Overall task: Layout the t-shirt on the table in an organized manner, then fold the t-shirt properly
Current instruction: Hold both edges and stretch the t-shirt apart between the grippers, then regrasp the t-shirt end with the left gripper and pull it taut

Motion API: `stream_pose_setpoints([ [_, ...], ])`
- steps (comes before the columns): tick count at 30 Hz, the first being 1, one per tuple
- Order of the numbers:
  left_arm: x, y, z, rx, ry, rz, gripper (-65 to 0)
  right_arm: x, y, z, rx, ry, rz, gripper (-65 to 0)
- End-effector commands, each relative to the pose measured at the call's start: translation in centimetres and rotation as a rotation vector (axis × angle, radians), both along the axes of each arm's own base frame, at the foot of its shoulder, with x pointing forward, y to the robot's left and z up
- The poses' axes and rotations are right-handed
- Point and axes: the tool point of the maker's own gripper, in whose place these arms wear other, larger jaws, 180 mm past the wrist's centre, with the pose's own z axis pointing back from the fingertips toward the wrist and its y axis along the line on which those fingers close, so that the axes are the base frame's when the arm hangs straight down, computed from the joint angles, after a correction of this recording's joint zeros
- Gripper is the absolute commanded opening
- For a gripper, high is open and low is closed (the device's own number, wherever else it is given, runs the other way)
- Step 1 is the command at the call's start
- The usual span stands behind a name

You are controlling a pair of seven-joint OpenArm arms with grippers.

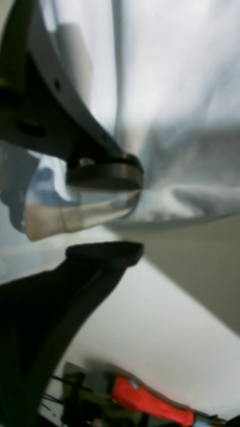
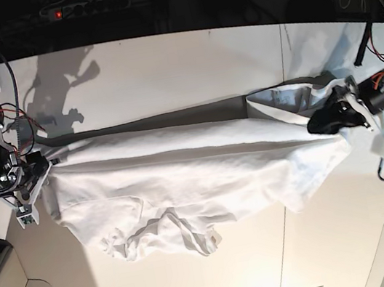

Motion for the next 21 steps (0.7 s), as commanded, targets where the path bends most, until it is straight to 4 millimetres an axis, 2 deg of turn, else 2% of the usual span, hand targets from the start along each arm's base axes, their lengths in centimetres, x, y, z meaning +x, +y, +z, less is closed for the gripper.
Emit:
stream_pose_setpoints([
  [1, 1.2, 0.5, 1.9, -0.012, -0.066, 0.011, -37.4, 2.1, -0.6, 2.7, -0.020, -0.090, 0.006, -39.4],
  [7, 1.3, 0.9, 2.1, -0.011, -0.070, 0.020, -37.4, 5.0, 1.2, 8.3, -0.029, -0.281, 0.070, -39.4],
  [10, 1.3, 1.0, 2.0, -0.005, -0.069, 0.022, -37.4, 6.1, 1.5, 9.6, -0.025, -0.349, 0.086, -38.1],
  [13, 1.2, 1.1, 1.8, 0.013, -0.064, 0.019, -37.4, 6.8, 0.9, 8.8, 0.002, -0.365, 0.063, -33.7],
  [18, 1.2, 1.1, 1.8, 0.013, -0.065, 0.019, -37.4, 7.8, -1.3, 6.4, 0.148, -0.313, -0.069, -33.7],
  [21, 1.3, 1.1, 1.9, 0.012, -0.067, 0.021, -37.4, 8.1, -1.1, 5.1, 0.271, -0.276, -0.090, -33.7],
])
